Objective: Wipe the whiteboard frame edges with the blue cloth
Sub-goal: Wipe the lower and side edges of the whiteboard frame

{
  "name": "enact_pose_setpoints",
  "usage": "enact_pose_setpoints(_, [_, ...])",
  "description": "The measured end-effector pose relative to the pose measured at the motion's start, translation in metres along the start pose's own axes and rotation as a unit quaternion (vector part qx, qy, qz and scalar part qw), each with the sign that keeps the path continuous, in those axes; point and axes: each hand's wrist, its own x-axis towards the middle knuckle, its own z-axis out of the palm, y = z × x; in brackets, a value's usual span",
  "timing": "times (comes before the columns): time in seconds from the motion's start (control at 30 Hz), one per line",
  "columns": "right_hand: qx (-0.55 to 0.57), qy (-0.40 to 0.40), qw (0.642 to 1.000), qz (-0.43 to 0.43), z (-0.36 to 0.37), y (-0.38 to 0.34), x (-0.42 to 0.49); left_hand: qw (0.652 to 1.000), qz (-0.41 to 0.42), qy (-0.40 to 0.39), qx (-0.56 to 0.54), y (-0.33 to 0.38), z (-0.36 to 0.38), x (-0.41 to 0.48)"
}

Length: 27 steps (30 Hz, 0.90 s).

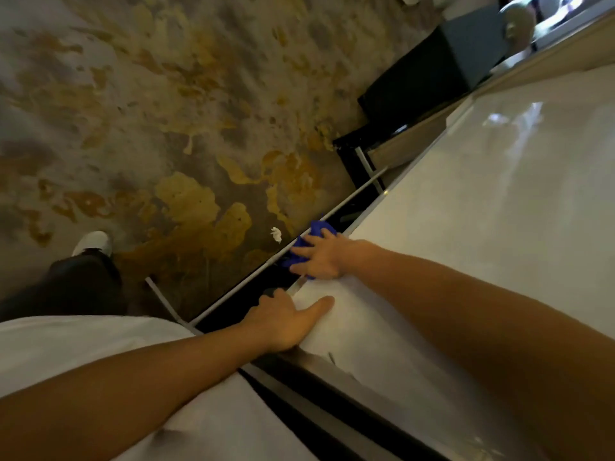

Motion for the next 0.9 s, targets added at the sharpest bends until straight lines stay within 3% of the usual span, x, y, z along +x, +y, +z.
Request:
enact_pose_setpoints(0.1, [0.098,-0.004,0.993,-0.069,0.005,-0.026,0.003,1.000,-0.014,0.013,0.021,0.007,0.007,0.007])
enact_pose_setpoints(0.27, [0.105,-0.015,0.990,0.094,0.004,0.012,-0.004,0.996,-0.050,0.048,0.053,0.008,0.012,0.011])
enact_pose_setpoints(0.33, [0.143,-0.018,0.982,0.123,0.000,0.005,-0.003,0.995,-0.057,0.055,0.057,0.012,0.013,0.014])
enact_pose_setpoints(0.47, [0.278,-0.036,0.959,0.031,0.003,-0.029,0.003,0.994,-0.078,0.032,0.069,0.015,0.016,0.017])
enact_pose_setpoints(0.63, [0.154,-0.018,0.980,0.123,0.007,0.015,0.001,0.995,-0.077,0.030,0.049,0.017,0.011,0.011])
enact_pose_setpoints(0.77, [0.126,-0.034,0.954,0.269,0.015,0.034,0.001,0.996,-0.065,0.029,0.054,0.024,0.009,0.011])
enact_pose_setpoints(0.9, [0.186,-0.025,0.961,0.204,0.013,-0.004,0.022,0.996,-0.082,-0.018,0.004,0.023,0.009,0.013])
